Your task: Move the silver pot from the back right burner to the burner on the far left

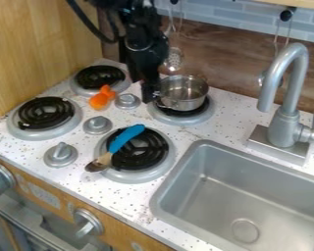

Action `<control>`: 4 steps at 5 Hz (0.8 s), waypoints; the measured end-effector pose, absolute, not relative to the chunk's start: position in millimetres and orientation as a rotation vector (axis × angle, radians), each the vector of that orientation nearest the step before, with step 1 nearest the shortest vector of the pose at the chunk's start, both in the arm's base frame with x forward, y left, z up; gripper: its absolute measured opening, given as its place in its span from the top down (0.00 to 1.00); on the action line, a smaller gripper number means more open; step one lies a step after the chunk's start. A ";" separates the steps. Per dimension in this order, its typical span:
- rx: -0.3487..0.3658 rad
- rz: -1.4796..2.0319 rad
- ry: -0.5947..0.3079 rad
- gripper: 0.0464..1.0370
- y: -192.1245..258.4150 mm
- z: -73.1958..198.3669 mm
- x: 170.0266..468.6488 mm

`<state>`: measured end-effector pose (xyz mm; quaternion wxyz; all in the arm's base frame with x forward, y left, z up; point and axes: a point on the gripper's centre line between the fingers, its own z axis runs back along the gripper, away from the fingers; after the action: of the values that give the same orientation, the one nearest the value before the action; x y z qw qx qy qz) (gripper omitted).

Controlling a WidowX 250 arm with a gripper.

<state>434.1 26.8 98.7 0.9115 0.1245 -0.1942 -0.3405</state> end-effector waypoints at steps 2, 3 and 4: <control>0.231 -0.818 -0.418 0.03 8.5 88.8 439.0; 0.180 -0.834 -0.424 0.03 0.8 80.6 450.4; 0.164 -0.843 -0.428 0.03 -2.5 73.9 463.2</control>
<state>463.2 -2.5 73.9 0.8871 0.0787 -0.2060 -0.4055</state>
